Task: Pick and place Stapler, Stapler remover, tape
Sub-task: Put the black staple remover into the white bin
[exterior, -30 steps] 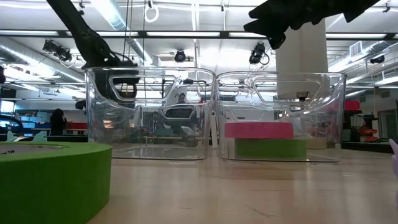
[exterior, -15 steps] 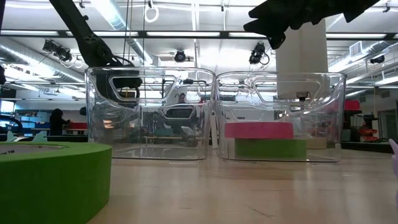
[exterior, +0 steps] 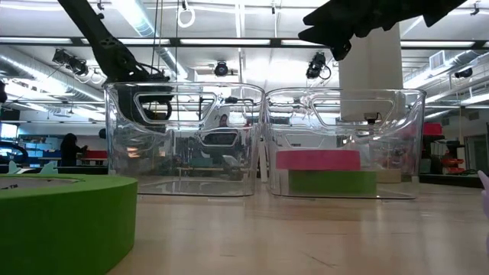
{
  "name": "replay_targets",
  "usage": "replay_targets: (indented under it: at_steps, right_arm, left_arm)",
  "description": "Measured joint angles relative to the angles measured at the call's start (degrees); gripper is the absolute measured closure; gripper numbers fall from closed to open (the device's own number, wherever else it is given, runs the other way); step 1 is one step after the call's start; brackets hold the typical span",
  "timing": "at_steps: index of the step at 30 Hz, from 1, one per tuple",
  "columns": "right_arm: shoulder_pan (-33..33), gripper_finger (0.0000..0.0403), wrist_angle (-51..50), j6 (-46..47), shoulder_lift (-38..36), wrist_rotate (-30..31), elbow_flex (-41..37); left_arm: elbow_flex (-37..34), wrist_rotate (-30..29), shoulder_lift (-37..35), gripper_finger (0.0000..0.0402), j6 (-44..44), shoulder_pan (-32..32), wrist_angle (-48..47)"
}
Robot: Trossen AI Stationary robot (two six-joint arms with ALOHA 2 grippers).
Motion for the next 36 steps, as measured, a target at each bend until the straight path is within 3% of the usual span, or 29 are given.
replay_targets:
  at_steps: [13, 16, 21, 31, 36]
  right_arm:
    - [-0.02, 0.0241, -0.2, 0.02, 0.0, 0.01, 0.0]
    - [-0.02, 0.0241, -0.2, 0.02, 0.0, 0.01, 0.0]
    - [0.0, 0.024, -0.2, 0.08, 0.0, 0.03, 0.0]
    - [0.0, 0.024, -0.26, 0.32, 0.0, 0.01, 0.0]
    - [0.0, 0.024, -0.28, 0.33, 0.0, 0.01, 0.0]
  left_arm:
    - [-0.02, -0.59, -13.08, 0.0399, -0.42, -1.39, -5.46]
    - [-0.02, 2.24, -13.07, 0.0386, -0.04, -1.4, -3.64]
    - [0.0, 4.88, -9.63, 0.0339, 2.76, -2.9, -2.85]
    - [0.0, 5.47, -2.45, 0.019, 7.17, -3.92, 0.86]
    - [0.04, 5.59, 0.16, 0.0151, 9.58, -3.91, 3.22]
